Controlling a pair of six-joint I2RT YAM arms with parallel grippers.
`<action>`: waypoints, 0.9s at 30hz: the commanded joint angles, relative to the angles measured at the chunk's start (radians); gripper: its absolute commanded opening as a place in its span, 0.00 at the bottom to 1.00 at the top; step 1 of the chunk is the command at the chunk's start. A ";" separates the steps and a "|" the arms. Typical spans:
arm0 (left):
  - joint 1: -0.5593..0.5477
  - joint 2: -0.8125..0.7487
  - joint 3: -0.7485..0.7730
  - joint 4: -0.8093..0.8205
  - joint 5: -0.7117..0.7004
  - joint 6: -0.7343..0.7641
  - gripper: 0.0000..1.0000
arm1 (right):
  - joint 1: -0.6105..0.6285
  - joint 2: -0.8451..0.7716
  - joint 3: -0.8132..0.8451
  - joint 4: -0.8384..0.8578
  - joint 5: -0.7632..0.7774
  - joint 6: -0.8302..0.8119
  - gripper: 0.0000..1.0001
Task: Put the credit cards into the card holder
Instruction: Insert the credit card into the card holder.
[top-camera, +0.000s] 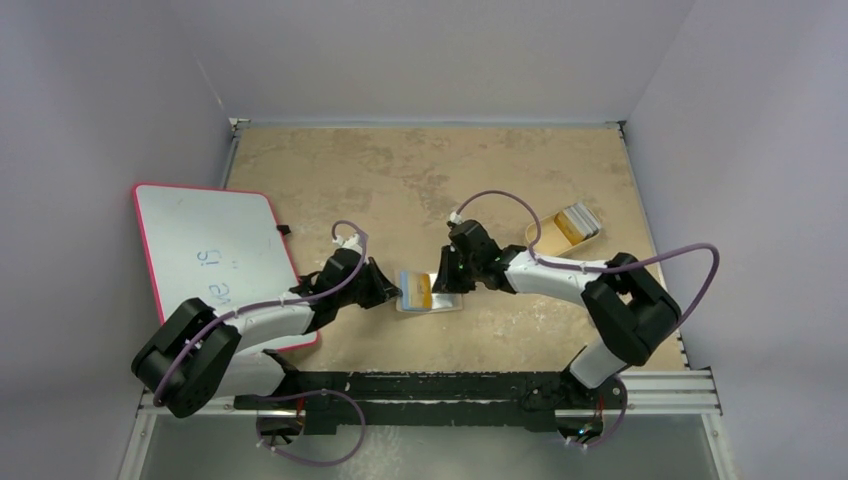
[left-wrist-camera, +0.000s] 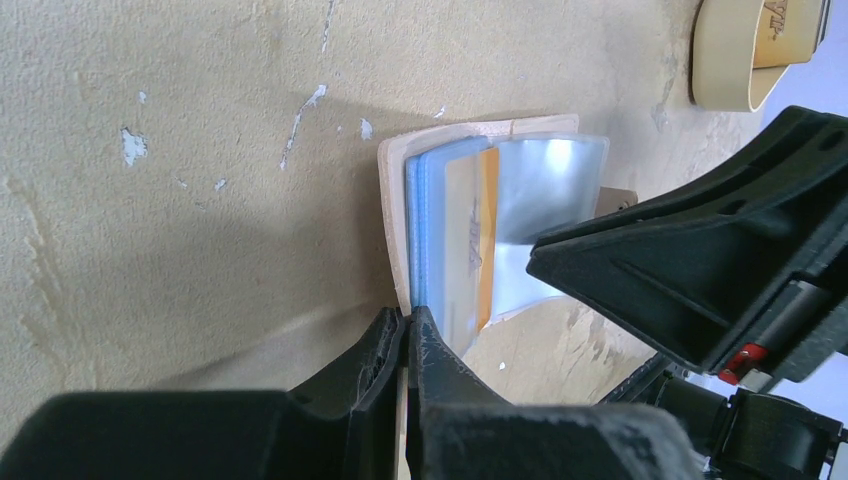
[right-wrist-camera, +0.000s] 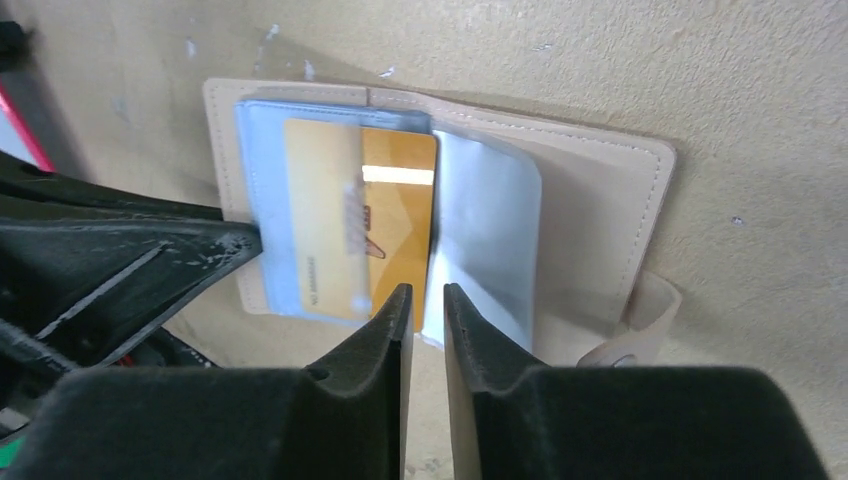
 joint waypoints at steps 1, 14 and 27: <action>-0.002 -0.020 0.038 0.015 0.005 0.006 0.00 | -0.002 0.033 0.023 -0.003 0.008 -0.040 0.16; -0.002 -0.010 0.055 0.022 0.008 0.000 0.00 | 0.014 0.119 0.028 0.090 0.034 -0.052 0.10; -0.002 0.015 0.074 0.054 0.033 -0.011 0.07 | 0.015 0.119 -0.027 0.209 -0.027 -0.012 0.10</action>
